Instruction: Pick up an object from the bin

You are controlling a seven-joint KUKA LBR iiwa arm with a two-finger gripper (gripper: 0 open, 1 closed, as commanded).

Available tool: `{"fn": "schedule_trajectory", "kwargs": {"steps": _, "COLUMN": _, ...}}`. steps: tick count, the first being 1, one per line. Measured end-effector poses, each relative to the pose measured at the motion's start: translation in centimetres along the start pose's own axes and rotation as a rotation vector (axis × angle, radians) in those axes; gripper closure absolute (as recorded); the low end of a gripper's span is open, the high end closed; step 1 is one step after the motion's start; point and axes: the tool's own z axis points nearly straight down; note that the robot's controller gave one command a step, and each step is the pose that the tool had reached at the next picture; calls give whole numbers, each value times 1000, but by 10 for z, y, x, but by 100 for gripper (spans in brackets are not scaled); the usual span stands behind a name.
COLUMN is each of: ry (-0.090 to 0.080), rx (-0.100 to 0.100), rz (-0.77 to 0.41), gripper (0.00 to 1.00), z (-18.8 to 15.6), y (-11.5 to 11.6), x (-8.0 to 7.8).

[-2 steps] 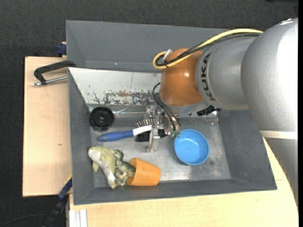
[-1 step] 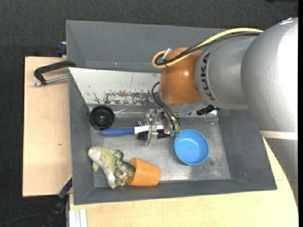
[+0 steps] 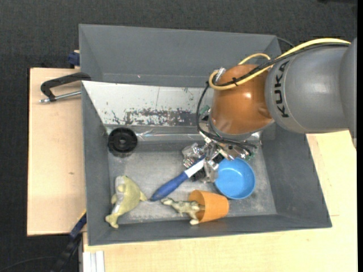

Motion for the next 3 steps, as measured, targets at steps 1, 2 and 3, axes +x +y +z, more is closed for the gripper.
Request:
{"fn": "schedule_trajectory", "kwargs": {"steps": 1, "ry": -11, "rx": 3, "rz": 28, "gripper": 100, "z": -119, "y": 57, "x": -29}}
{"fn": "schedule_trajectory", "kwargs": {"steps": 2, "ry": -16, "rx": 9, "rz": -760, "gripper": 100, "z": -3, "y": 34, "x": 5}}
{"fn": "schedule_trajectory", "kwargs": {"steps": 3, "ry": -9, "rx": 7, "rz": -744, "gripper": 100, "z": -115, "y": 52, "x": -4}}
